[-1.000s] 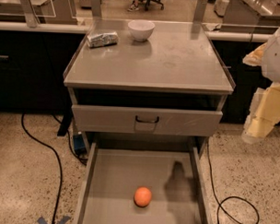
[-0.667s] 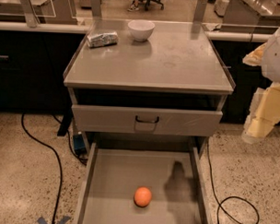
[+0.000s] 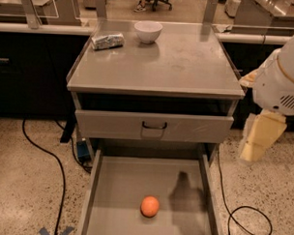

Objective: Pick orange from middle drawer and place on counter

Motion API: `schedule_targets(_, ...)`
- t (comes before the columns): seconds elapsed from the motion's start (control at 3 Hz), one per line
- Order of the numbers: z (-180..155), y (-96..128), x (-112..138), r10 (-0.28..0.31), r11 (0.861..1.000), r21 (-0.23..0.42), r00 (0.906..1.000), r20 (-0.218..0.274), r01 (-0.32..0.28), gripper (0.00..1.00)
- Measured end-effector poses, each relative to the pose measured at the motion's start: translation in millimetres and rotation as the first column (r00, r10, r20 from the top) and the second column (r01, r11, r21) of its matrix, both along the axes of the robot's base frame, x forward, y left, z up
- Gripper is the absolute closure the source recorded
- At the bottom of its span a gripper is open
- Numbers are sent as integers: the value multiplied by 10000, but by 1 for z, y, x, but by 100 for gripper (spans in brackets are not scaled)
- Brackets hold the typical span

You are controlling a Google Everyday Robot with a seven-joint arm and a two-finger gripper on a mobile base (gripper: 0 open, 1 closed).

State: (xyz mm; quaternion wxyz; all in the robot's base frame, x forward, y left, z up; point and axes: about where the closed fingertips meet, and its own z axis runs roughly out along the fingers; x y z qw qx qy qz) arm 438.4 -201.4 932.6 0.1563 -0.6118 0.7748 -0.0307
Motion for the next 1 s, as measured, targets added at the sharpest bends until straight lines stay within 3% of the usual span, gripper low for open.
schedule_targets(0.33,-40,2,-2,-201,9996,174,9994,-287,206,0)
schedule_targets(0.67,-85,-9,-3,-998,9882,1064,9901,-992,1103,0)
schedule_targets(1.0,-126,-17,-2,-1591,9653,1814,9739,-1619,1879,0)
